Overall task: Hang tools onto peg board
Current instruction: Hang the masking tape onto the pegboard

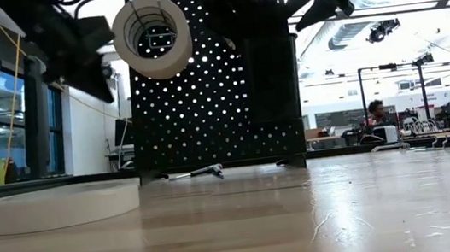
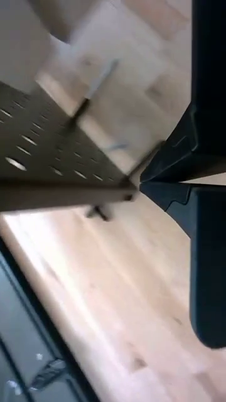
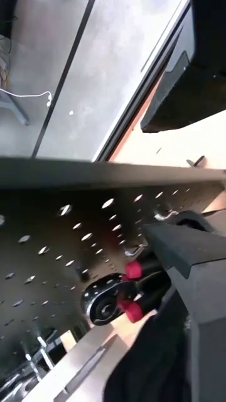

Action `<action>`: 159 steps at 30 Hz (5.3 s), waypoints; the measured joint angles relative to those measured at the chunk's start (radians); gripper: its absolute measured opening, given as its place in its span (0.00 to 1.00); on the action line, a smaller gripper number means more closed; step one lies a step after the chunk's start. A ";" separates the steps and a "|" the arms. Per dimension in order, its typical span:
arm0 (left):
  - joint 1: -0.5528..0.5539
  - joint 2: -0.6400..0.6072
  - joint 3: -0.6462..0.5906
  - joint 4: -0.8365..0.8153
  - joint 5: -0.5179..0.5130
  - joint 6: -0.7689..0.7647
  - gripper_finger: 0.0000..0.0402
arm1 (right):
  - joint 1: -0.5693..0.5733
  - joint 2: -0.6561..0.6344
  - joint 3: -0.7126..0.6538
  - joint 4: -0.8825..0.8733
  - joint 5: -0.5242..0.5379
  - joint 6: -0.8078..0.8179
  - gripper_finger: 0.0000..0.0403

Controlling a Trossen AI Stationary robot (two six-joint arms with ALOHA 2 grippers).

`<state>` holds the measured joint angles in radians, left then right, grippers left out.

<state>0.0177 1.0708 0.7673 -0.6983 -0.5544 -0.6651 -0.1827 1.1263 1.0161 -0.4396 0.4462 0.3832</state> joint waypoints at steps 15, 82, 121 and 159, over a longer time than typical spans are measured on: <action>-0.422 -0.008 0.000 0.026 0.339 -0.275 0.00 | 0.000 -0.178 0.000 -0.224 -0.015 0.046 0.60; -0.504 0.325 0.562 -0.218 -0.633 0.222 0.07 | 0.000 -0.223 0.000 -0.281 -0.079 0.112 0.60; -0.427 0.436 0.552 -0.462 -0.688 0.176 0.07 | 0.000 -0.222 0.000 -0.282 -0.068 0.109 0.60; -0.386 0.437 0.619 -0.455 -0.678 0.319 0.42 | 0.000 -0.222 0.000 -0.282 -0.073 0.110 0.60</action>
<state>-0.3683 1.5082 1.3862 -1.1537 -1.2320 -0.3462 -0.1825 0.9043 1.0164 -0.7212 0.3732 0.4934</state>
